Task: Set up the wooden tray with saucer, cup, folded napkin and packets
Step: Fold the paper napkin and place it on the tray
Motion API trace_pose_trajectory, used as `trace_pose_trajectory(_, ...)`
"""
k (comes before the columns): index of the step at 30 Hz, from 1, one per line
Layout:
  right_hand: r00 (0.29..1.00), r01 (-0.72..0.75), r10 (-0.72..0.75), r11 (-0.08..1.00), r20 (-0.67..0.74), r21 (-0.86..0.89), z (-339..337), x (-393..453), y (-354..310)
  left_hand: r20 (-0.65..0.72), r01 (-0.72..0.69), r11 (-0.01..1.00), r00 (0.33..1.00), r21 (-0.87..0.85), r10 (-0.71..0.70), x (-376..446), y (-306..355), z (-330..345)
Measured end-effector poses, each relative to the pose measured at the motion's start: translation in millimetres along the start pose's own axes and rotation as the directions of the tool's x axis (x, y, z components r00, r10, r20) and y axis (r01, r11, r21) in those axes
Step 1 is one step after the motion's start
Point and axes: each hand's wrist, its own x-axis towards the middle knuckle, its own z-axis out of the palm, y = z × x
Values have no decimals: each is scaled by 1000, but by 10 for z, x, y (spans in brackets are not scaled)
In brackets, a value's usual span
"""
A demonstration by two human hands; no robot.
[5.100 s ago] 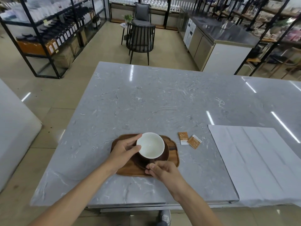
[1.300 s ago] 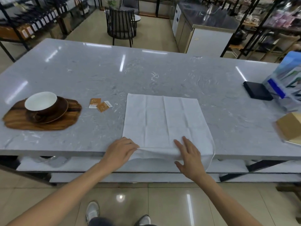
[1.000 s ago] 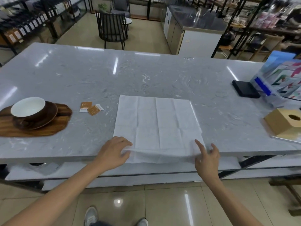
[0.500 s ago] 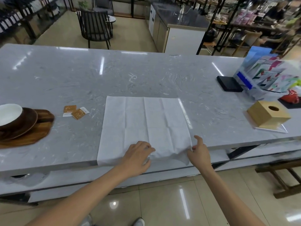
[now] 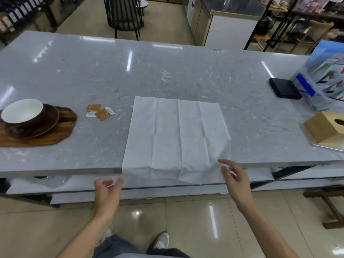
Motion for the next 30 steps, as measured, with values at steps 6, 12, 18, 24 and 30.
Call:
trace_pose_trajectory(6,998,-52,42,979,53,197,-35,90,-377,235,149,960,968,-235,-93,7,-21,121)
trace_pose_trajectory(12,989,-7,-35,960,145,280,-150,240,-558,182,143,951,979,-272,-95,33,109,170)
trace_pose_trajectory(18,983,138,-160,967,92,212,-255,340,-626,217,69,965,976,-253,-13,-7,160,55)
trace_pose_trajectory(24,989,146,-139,974,-55,173,-450,391,-663,306,-165,970,928,-180,215,-89,560,-233)
trace_pose_trajectory(30,982,133,-109,979,-154,155,-774,457,-540,516,-210,954,805,-213,292,41,1055,-579)
